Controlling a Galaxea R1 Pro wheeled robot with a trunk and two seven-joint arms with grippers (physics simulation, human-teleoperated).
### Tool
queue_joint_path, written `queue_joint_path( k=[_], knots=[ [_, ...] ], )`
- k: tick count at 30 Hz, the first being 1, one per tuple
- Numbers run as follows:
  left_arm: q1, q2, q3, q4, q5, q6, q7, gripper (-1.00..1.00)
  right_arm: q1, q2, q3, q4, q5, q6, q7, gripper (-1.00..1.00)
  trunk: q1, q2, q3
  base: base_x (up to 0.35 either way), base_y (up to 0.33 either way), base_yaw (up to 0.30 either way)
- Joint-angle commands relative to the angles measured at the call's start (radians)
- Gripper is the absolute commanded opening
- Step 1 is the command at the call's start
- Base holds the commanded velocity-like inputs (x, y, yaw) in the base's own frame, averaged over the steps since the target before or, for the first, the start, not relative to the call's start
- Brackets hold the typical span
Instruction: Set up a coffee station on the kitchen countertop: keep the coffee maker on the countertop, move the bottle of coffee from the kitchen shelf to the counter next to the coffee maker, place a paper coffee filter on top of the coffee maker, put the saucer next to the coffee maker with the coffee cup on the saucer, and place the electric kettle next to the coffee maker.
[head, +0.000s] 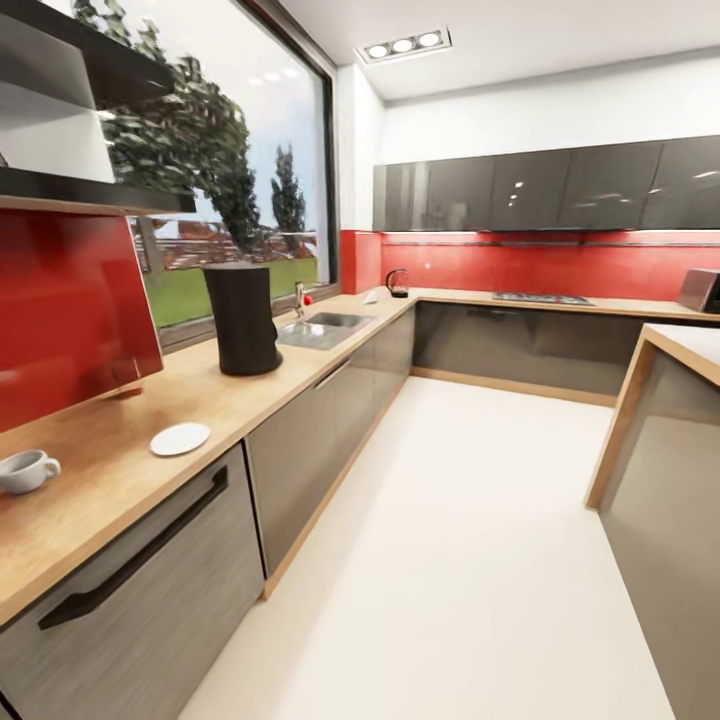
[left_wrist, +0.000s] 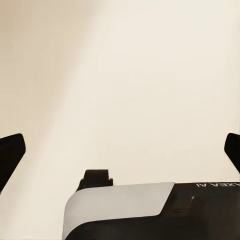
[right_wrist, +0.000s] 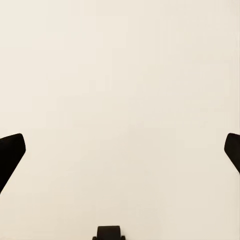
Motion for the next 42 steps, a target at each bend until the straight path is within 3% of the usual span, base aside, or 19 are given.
queue_joint_path(
  k=[1,19,42],
  knots=[
    [0.0,0.0,0.001,-0.001,-0.001,-0.001,0.001,1.0,-0.001,0.0,0.0,0.001,0.001,-0.003,0.0,1.0,0.001,0.0,-0.001,0.308,-0.093,0.0],
    [0.0,0.0,0.001,0.0,-0.001,-0.001,0.001,1.0,0.0,0.0,0.0,0.004,0.0,0.002,0.003,1.0,0.001,0.0,-0.001,0.308,-0.099,-0.009],
    [0.0,0.0,0.001,0.0,-0.001,-0.001,0.001,1.0,0.001,0.001,0.0,0.004,-0.001,0.001,0.003,1.0,0.001,0.0,-0.001,0.316,-0.036,-0.239]
  ],
)
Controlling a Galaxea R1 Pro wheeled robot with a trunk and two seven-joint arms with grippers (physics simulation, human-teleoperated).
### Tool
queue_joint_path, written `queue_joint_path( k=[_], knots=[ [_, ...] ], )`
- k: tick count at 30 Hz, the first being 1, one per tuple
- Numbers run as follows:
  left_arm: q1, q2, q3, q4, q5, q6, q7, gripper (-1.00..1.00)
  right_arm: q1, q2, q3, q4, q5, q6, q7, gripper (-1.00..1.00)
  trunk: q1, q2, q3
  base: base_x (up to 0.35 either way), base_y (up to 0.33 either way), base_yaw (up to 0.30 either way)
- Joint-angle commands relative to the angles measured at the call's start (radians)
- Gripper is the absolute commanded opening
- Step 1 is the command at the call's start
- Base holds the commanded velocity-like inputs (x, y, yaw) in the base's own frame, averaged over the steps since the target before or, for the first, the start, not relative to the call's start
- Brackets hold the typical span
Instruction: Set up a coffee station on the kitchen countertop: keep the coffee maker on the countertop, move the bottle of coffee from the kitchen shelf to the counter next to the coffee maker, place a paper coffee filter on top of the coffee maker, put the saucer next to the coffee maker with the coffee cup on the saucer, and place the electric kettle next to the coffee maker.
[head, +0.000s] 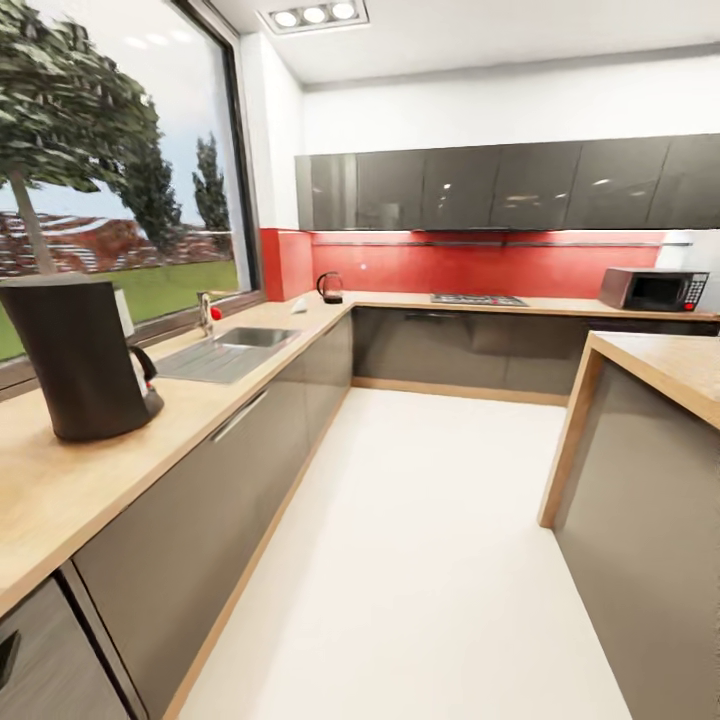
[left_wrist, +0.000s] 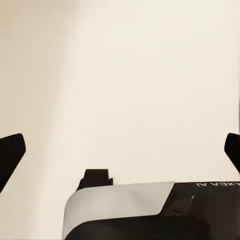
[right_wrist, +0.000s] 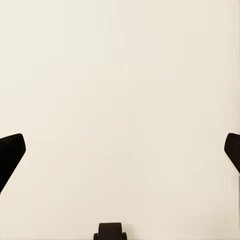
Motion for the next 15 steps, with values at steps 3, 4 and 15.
queue_joint_path(
  k=[3,4,15],
  knots=[
    [0.001,0.0,0.001,-0.002,-0.001,-0.002,0.001,1.0,-0.001,0.0,0.0,0.001,0.001,-0.003,0.0,1.0,0.001,0.0,-0.001,0.322,0.0,-0.209],
    [0.001,0.0,0.001,-0.002,-0.001,-0.002,0.001,1.0,-0.001,0.0,0.0,0.001,0.001,-0.003,-0.001,1.0,0.001,0.0,-0.001,0.322,0.0,-0.077],
    [0.001,0.001,0.001,-0.002,-0.001,-0.002,0.001,1.0,-0.001,-0.003,0.0,0.001,0.001,-0.004,0.0,1.0,0.001,0.0,-0.001,0.322,0.0,-0.017]
  ],
)
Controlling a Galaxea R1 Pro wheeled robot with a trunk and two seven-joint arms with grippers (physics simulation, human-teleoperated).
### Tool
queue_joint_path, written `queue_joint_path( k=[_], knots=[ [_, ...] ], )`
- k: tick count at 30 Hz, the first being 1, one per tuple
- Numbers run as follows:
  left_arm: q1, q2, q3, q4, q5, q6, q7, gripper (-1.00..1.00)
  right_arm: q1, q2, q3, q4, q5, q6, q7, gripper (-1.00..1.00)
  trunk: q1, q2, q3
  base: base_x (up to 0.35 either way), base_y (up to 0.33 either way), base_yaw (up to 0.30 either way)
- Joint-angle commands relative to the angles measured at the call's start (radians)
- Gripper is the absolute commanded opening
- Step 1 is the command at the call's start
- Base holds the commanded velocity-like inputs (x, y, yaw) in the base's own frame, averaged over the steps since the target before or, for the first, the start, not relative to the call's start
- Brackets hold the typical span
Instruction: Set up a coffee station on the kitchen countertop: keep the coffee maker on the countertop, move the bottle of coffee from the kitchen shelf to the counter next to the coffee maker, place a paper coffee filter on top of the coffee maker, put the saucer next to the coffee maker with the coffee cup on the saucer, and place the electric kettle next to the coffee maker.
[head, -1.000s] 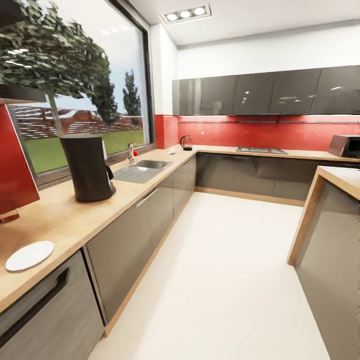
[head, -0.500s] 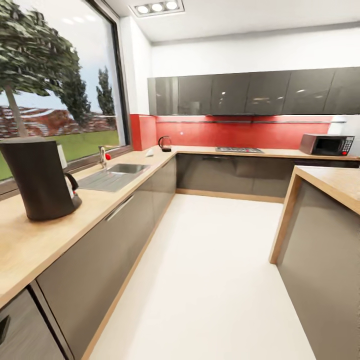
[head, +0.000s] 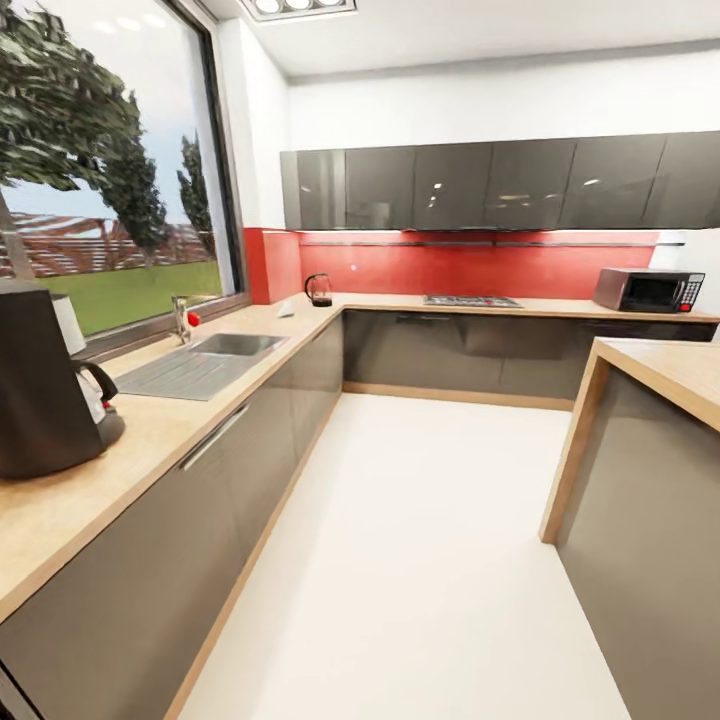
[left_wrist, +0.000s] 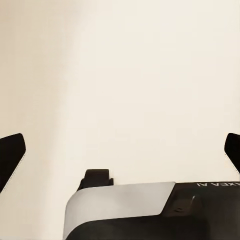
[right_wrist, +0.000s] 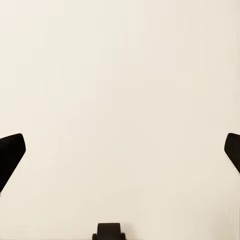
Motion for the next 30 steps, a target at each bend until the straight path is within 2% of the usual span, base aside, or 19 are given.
queue_joint_path(
  k=[1,19,30],
  knots=[
    [0.0,0.0,0.001,-0.001,-0.001,-0.002,0.001,1.0,-0.001,0.0,0.0,0.001,0.001,-0.003,0.0,1.0,0.001,0.0,-0.001,0.322,0.0,-0.001],
    [0.0,0.0,0.001,-0.001,-0.001,-0.002,0.001,1.0,-0.001,0.0,0.0,0.001,0.001,-0.003,0.0,1.0,0.001,0.0,-0.001,0.322,-0.029,-0.006],
    [0.0,0.0,0.001,-0.001,-0.001,-0.001,0.001,1.0,-0.001,0.0,0.0,0.001,0.001,-0.003,0.0,1.0,0.001,0.0,-0.001,0.322,-0.092,-0.2]
  ],
)
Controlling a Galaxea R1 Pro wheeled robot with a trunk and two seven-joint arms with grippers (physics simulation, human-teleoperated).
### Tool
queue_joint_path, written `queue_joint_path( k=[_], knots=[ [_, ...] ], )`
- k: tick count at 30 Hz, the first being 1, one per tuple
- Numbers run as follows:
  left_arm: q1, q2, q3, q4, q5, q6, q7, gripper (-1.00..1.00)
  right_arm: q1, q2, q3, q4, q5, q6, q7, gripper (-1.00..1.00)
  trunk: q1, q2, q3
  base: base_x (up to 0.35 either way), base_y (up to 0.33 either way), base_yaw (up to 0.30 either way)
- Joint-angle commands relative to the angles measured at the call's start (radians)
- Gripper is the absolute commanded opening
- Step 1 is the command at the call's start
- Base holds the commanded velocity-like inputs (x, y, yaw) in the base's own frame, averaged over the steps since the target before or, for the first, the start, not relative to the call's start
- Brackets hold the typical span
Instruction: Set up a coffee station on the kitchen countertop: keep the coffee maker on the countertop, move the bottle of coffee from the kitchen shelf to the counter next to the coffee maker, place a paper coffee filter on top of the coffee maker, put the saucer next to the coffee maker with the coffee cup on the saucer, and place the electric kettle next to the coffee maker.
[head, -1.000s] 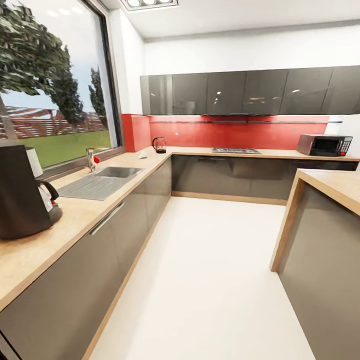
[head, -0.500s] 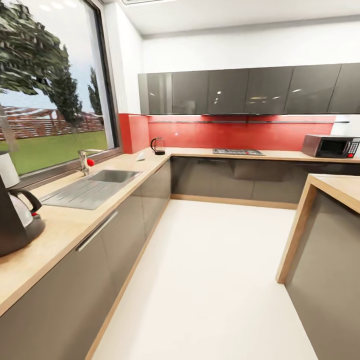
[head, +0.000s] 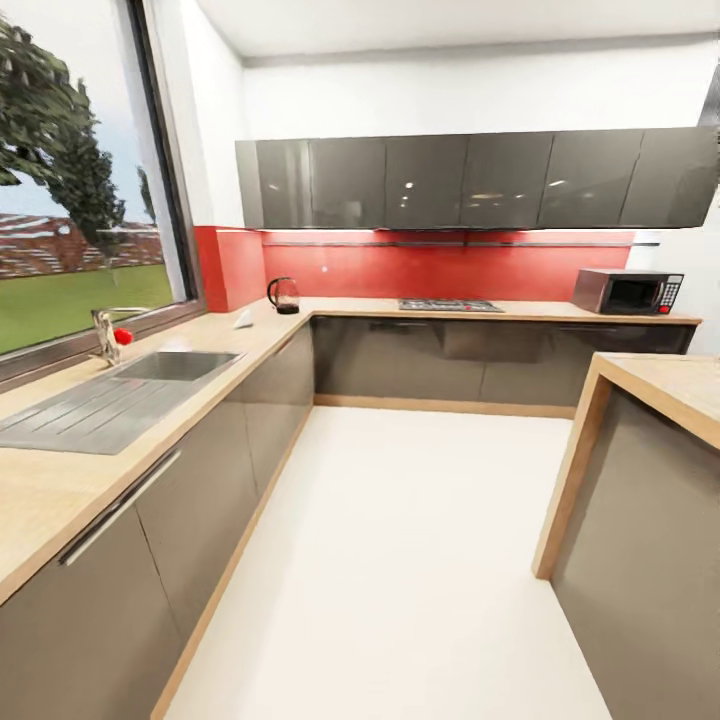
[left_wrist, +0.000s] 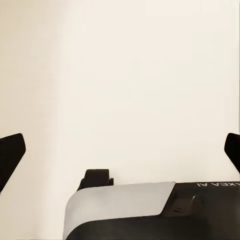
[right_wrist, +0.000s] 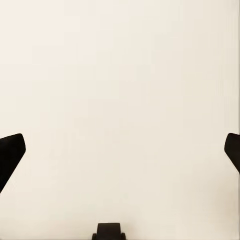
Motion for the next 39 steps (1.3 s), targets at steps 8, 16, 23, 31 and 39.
queue_joint_path(
  k=[8,16,23,31,39],
  knots=[
    [0.0,0.0,0.002,-0.002,-0.001,-0.001,0.001,1.0,-0.001,0.0,0.0,0.0,0.001,-0.004,0.0,1.0,0.001,0.0,-0.001,0.322,-0.055,-0.031],
    [0.0,0.0,0.002,-0.002,-0.001,-0.001,0.001,1.0,-0.001,-0.001,0.001,-0.001,0.002,-0.005,0.0,1.0,0.001,0.0,-0.001,0.322,-0.004,-0.002],
    [0.0,0.0,0.002,-0.002,-0.001,-0.001,0.001,1.0,-0.001,-0.002,0.001,-0.001,0.002,-0.005,0.0,1.0,0.001,0.0,-0.001,0.322,0.0,0.0],
    [0.0,0.0,0.002,-0.002,-0.001,-0.001,0.001,1.0,-0.001,-0.001,0.001,0.0,0.002,-0.005,0.0,1.0,0.001,0.0,-0.001,0.322,0.0,0.0],
    [0.0,0.0,0.002,-0.002,-0.001,-0.001,0.001,1.0,-0.001,-0.001,0.001,0.001,0.002,-0.005,0.0,1.0,0.001,0.0,-0.001,0.322,0.0,0.0]
  ],
)
